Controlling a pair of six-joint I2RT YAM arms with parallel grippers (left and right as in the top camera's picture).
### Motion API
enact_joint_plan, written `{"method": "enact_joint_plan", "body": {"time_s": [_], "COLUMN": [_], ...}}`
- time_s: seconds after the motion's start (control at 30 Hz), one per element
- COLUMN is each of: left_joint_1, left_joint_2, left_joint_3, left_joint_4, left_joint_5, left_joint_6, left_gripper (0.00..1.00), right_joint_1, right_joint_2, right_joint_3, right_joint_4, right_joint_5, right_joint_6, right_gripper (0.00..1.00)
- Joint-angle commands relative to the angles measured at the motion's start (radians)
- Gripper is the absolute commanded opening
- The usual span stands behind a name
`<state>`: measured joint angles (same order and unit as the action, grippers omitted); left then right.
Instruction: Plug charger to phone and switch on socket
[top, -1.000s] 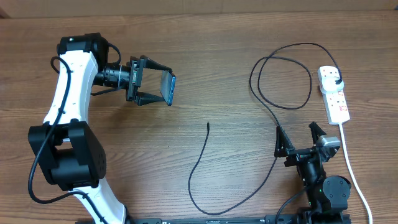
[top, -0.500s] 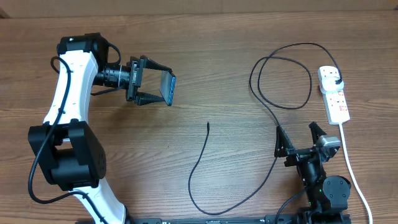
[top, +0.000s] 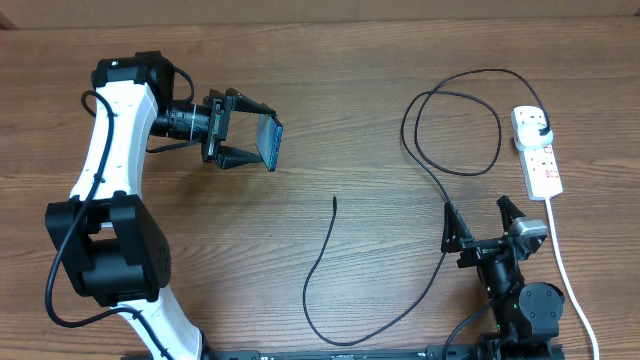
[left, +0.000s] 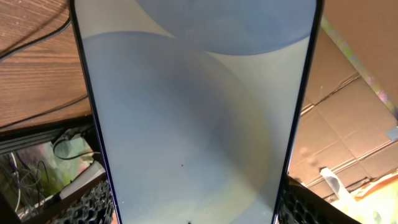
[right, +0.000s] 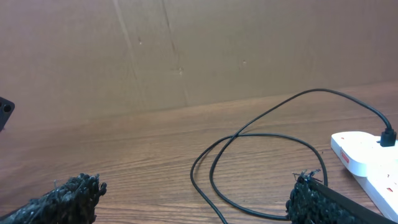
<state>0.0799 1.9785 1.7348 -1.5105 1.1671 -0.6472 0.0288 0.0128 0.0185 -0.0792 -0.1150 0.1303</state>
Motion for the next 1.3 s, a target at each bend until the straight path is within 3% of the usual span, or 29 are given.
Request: {"method": "enact_joint_plan", "body": {"time_s": [0.0, 0.8, 1.27], "left_joint_1": [0.000, 0.000, -0.002], "left_joint_2": [-0.042, -0.042, -0.042], "left_joint_3": [0.002, 0.002, 0.002], "left_joint_4": [0.005, 0.049, 0.091], "left_joint_5": [0.024, 0.041, -0.074], "left_joint_6": [0.024, -0.015, -0.016], "left_gripper": [0.04, 0.04, 0.04], "right_joint_1": [0.006, 0.006, 0.007], "right_joint_2": [-0.008, -0.008, -0.008], "right_joint_3": [-0.011, -0.011, -0.011], "right_joint_4": [0.003, 0.003, 0.003], "right_joint_5": [0.010, 0.010, 0.010], "right_joint_6": [-0.004, -0.004, -0.004], "right_gripper": [1.00, 1.00, 1.00]}}
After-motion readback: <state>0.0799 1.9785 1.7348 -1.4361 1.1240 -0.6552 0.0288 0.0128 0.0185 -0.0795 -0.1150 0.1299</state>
